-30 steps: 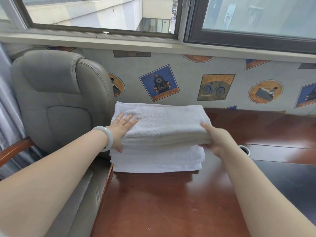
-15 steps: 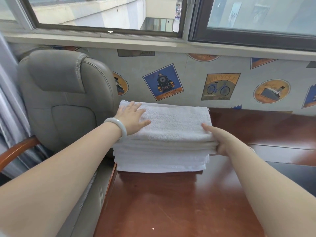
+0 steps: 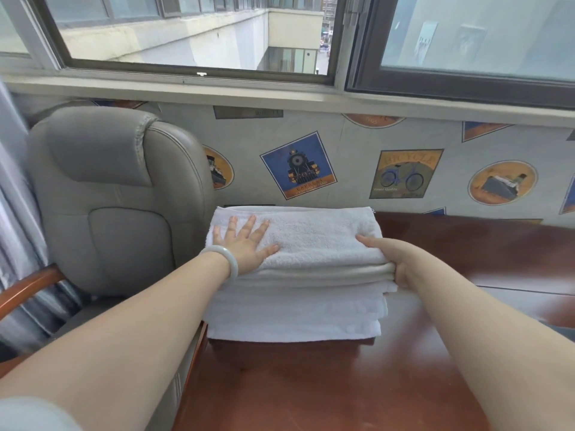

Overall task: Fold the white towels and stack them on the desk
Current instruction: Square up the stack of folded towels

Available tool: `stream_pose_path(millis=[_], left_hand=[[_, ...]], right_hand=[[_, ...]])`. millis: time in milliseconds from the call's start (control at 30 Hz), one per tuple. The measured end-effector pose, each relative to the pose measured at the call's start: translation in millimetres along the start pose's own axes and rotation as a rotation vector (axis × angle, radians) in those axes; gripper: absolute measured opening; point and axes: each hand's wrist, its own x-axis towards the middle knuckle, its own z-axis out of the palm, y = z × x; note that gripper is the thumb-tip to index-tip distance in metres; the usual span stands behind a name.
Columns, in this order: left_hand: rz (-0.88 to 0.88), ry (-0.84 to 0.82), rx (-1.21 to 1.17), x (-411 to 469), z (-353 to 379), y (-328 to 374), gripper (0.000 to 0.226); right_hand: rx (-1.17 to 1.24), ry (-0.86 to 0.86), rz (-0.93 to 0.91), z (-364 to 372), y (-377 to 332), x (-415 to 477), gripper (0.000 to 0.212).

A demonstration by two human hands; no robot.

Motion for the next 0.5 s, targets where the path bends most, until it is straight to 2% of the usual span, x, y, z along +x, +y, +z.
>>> stream_pose_path(millis=[67,200,333,400,433,500], left_hand=[[-0.009,0.008,-0.020,6,2,-2,0.073],[-0.052,-0.019,-0.036,20,2,0,0.076],[-0.044,-0.064,0.001,16,0,10,0.077],[-0.039,-0.078,0.010,11,-3,9,0.077],[-0.035,-0.086,0.017,9,-5,8,0.076],[-0.018,-0.097,0.032,5,-8,7,0.076]], right_hand=[[-0.061,0.035,0.003,1,-14,11,0.075],[-0.145,0.094,-0.051,6,-29,24,0.063],[-0.183,0.063,0.016,2,-16,29,0.083],[-0.297,0.110,0.017,4,-19,19,0.090],[-0.462,0.224,-0.068,6,-24,16,0.085],[-0.898,0.622,-0.400,17,-39,5,0.069]])
